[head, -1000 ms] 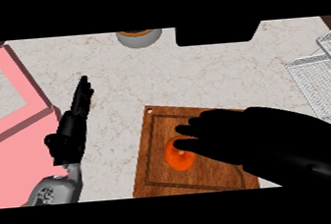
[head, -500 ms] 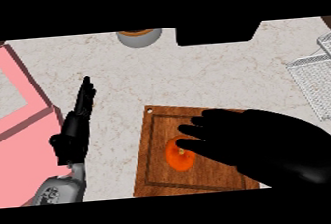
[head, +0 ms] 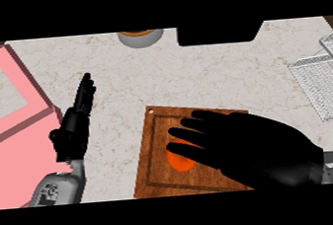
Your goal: Pick the squash from the cutting board and place it in the tiered basket
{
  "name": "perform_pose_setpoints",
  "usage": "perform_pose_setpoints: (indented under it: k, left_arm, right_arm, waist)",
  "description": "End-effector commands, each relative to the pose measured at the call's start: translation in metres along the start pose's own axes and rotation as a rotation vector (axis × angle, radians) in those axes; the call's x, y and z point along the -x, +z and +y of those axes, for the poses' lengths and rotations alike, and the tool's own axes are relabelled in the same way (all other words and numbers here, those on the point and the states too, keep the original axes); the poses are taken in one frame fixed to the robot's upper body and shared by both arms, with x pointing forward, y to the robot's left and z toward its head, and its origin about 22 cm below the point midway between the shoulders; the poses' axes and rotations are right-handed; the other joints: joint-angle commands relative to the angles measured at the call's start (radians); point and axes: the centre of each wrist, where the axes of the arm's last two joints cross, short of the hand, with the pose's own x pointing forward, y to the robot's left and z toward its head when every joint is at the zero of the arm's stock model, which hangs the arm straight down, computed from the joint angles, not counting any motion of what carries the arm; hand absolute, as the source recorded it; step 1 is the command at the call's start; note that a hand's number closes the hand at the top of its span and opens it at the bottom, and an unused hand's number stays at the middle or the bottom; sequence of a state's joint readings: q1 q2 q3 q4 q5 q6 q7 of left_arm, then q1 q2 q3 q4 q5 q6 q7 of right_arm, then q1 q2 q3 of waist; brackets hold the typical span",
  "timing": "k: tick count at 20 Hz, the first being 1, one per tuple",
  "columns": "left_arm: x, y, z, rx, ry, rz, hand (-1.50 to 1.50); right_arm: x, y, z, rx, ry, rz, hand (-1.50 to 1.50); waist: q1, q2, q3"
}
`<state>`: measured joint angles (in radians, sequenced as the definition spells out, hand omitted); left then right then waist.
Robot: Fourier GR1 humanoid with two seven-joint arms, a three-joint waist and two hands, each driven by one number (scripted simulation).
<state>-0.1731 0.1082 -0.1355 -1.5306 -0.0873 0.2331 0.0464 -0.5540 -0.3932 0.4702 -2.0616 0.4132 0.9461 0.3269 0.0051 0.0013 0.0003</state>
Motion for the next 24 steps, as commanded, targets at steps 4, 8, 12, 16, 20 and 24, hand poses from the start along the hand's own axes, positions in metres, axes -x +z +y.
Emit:
perform_pose_setpoints:
  k: [4, 8, 12, 16, 20, 24]
  left_arm:
    - [0.023, 0.005, 0.01, -0.017, 0.007, 0.0, 0.0]
    - [0.003, 0.022, -0.014, 0.002, 0.018, 0.007, 0.0]
    - [-0.002, 0.027, 0.007, -0.016, 0.006, -0.009, 0.0]
    - [-0.003, 0.019, -0.002, -0.005, 0.016, -0.005, 0.0]
    - [-0.005, 0.022, -0.006, -0.01, 0.01, -0.009, 0.0]
    - [-0.001, 0.028, -0.001, 0.006, 0.005, 0.002, 0.0]
  right_arm:
    - [0.007, -0.014, 0.027, 0.027, 0.02, 0.074, -1.5]
    - [0.013, -0.021, 0.033, 0.031, -0.018, 0.115, -1.5]
    - [0.035, -0.026, 0.025, -0.012, -0.046, 0.093, -1.5]
    - [0.045, -0.049, 0.043, -0.024, -0.046, 0.082, -1.5]
    - [0.041, -0.053, 0.058, -0.012, -0.065, 0.039, -1.5]
    - [0.041, -0.038, 0.043, -0.023, -0.078, 0.029, -1.5]
  waist:
    - [-0.004, 0.0, 0.0]
    - [-0.003, -0.002, 0.0]
    - [0.0, -0.002, 0.0]
    - [0.001, -0.001, 0.0]
    - [0.0, -0.002, 0.0]
    - [-0.002, -0.003, 0.0]
